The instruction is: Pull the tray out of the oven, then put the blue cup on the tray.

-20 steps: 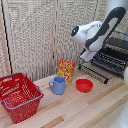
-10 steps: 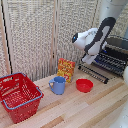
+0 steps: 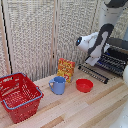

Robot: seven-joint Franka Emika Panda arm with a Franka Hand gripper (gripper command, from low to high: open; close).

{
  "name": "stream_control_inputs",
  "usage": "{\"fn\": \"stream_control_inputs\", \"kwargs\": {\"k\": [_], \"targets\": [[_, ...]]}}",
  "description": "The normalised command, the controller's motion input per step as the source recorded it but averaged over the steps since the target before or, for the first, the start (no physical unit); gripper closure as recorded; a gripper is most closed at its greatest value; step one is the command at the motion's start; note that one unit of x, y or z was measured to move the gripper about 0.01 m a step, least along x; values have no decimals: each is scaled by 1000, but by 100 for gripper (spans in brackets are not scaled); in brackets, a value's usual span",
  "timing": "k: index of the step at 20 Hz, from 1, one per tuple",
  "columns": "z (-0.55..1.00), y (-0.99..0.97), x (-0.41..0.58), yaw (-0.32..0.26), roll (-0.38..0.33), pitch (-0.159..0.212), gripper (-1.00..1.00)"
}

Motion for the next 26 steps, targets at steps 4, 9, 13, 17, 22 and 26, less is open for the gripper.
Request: {"fn": "stream_control_inputs", "kwargs": {"k": [4,9,13,17,22,26], "targets": [[-7,-564,6,0,-5,0,-100],[-7,-313,91,10,17,28,100],[21,-206,4,0,13,0,100],[80,-226,-7,-12,7,-2,100],[17,-115,-21,-92,0,0,100],[0,-192,-31,-175,18,0,100]]}}
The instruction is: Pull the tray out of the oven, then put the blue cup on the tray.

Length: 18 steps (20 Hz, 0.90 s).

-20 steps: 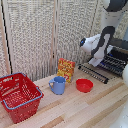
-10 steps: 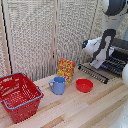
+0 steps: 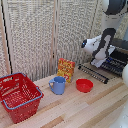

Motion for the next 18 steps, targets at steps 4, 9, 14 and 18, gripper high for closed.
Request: {"fn": "stream_control_inputs", "kwargs": {"k": [4,9,14,18], "targets": [[35,555,-1,-87,94,-11,100],[382,770,0,-16,173,-20,100],[411,722,65,-53,159,-34,100],[86,232,258,-61,0,0,100]]}}
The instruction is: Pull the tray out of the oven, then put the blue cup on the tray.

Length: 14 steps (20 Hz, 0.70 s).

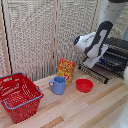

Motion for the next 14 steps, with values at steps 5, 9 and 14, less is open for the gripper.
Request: {"fn": "stream_control_inputs", "kwargs": {"k": [5,9,14], "targets": [[-1,-24,265,43,-16,29,-100],[0,0,0,129,-12,42,-100],[584,29,0,-2,-64,79,-100]]}}
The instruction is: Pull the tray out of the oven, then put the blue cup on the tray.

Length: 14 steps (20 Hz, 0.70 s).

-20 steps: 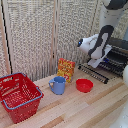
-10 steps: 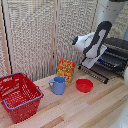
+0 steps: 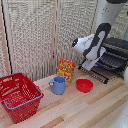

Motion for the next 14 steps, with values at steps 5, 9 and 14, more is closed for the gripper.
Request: {"fn": "stream_control_inputs", "kwargs": {"k": [5,9,14], "targets": [[950,-43,-3,34,-34,42,-100],[885,0,86,7,13,25,-100],[622,185,207,-33,175,3,-100]]}}
